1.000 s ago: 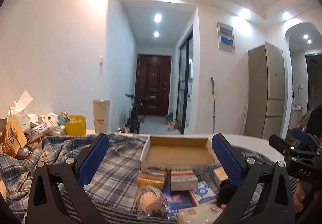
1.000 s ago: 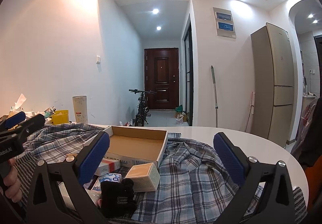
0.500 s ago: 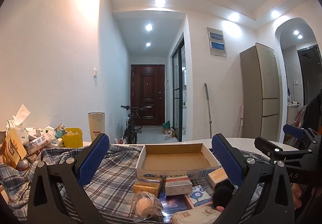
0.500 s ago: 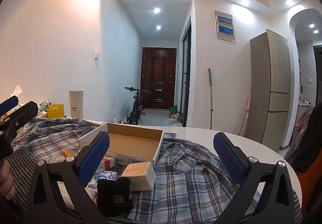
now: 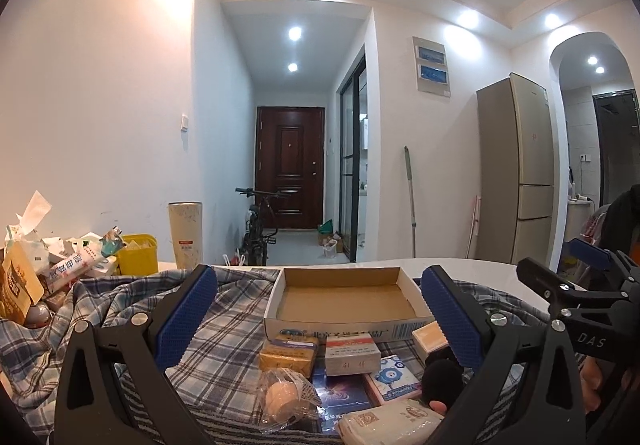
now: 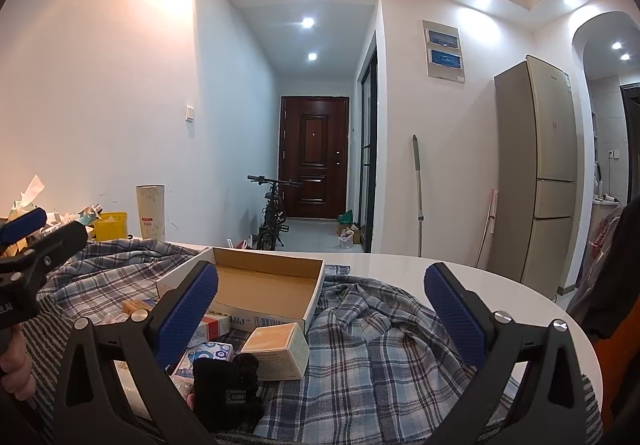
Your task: Organize objects
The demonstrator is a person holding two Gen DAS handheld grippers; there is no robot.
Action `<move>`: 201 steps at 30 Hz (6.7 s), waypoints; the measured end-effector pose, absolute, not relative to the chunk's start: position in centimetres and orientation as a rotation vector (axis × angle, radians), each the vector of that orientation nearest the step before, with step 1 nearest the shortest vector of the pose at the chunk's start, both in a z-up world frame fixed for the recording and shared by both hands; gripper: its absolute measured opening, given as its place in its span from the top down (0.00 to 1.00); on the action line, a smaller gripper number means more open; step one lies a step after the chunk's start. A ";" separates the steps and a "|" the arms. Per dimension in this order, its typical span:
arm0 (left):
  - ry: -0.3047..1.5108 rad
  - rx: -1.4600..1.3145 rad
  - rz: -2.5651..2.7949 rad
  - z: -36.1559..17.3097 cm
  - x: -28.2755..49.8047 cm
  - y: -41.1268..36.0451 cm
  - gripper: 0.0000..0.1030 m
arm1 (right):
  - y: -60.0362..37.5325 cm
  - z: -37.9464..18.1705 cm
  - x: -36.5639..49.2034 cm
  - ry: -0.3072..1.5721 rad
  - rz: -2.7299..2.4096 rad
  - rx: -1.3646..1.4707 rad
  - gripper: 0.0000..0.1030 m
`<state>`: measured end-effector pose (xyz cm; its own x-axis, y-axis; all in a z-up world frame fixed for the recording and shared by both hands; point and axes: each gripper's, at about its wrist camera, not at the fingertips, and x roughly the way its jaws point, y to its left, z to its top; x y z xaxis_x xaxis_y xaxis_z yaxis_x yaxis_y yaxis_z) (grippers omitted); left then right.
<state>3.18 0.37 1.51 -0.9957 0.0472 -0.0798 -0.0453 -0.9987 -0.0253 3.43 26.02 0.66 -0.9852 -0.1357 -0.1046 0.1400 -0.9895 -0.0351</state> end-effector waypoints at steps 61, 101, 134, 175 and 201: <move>-0.050 -0.178 3.128 3.5 5.2 -1.1 0.00 | 25.0 2.6 6.3 0.080 -2.970 0.064 0.00; -0.027 -0.579 3.079 1.5 4.9 -2.2 0.00 | 26.4 2.3 5.4 -0.020 -2.876 0.291 0.06; -0.077 -1.288 2.719 -6.0 -7.0 -2.3 0.48 | 26.2 -0.2 3.1 -0.138 -2.825 0.442 0.12; -0.008 -0.588 2.890 -0.7 1.6 -1.6 0.69 | 20.5 -6.1 -2.5 0.003 -2.614 1.050 0.41; -0.021 -0.524 2.995 2.5 3.5 -2.2 0.69 | 22.1 -0.8 1.5 -0.069 -2.722 0.693 0.69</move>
